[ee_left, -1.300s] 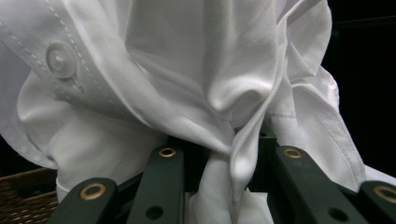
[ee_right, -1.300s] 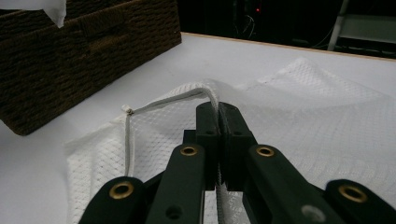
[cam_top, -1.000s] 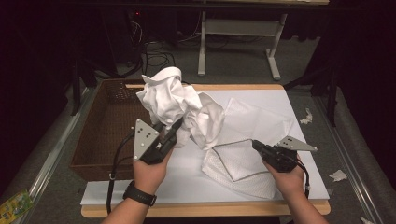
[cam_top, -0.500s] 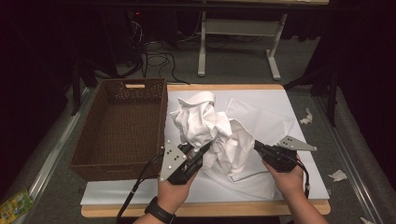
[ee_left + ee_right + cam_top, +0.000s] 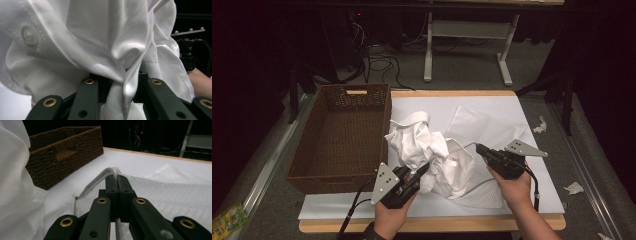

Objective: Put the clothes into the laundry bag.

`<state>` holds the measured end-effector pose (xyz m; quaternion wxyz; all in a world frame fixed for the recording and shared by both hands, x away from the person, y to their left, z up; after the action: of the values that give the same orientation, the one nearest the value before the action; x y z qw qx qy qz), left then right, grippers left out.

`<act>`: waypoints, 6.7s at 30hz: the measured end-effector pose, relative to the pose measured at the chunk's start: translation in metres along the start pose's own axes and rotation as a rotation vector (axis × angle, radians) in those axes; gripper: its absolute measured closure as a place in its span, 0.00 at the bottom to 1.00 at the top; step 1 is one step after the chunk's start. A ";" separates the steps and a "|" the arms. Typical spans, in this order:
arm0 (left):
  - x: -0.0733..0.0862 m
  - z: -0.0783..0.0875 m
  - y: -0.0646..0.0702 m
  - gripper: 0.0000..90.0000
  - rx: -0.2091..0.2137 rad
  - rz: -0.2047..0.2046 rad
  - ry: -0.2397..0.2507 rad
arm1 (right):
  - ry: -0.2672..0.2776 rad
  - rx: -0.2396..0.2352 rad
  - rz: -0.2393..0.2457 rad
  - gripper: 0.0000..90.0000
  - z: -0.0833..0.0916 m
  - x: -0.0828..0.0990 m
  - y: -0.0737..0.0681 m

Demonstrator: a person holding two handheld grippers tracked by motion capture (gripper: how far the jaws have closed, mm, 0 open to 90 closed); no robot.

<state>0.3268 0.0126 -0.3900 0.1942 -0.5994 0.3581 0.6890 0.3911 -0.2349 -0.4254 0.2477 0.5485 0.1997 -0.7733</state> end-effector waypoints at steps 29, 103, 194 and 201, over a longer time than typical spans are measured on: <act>0.041 -0.035 0.033 0.81 0.027 0.015 -0.077 | 0.024 -0.001 -0.043 0.99 0.004 0.000 0.004; 0.094 -0.053 0.001 0.25 0.063 -0.161 -0.302 | 0.019 -0.070 -0.046 0.99 0.006 0.002 -0.019; 0.089 -0.081 -0.047 0.40 -0.107 -0.024 -0.319 | 0.016 -0.076 -0.033 0.99 0.008 0.002 -0.021; 0.089 -0.090 -0.052 0.67 -0.110 0.036 -0.329 | 0.014 -0.075 -0.034 0.99 0.008 0.003 -0.021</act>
<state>0.4070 -0.0323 -0.4918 0.2048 -0.4817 0.2936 0.7999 0.3723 -0.2232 -0.4248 0.2534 0.5406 0.2396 -0.7656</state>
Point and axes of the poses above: each handheld gripper's, and its own axes: z roughly backward along the jaws, x roughly out of its underside, y roughly to its right, the point moved 7 cm from there along -z, roughly forward along the jaws, and after that the axes turned 7 degrees about z, right-handed, at the moved point
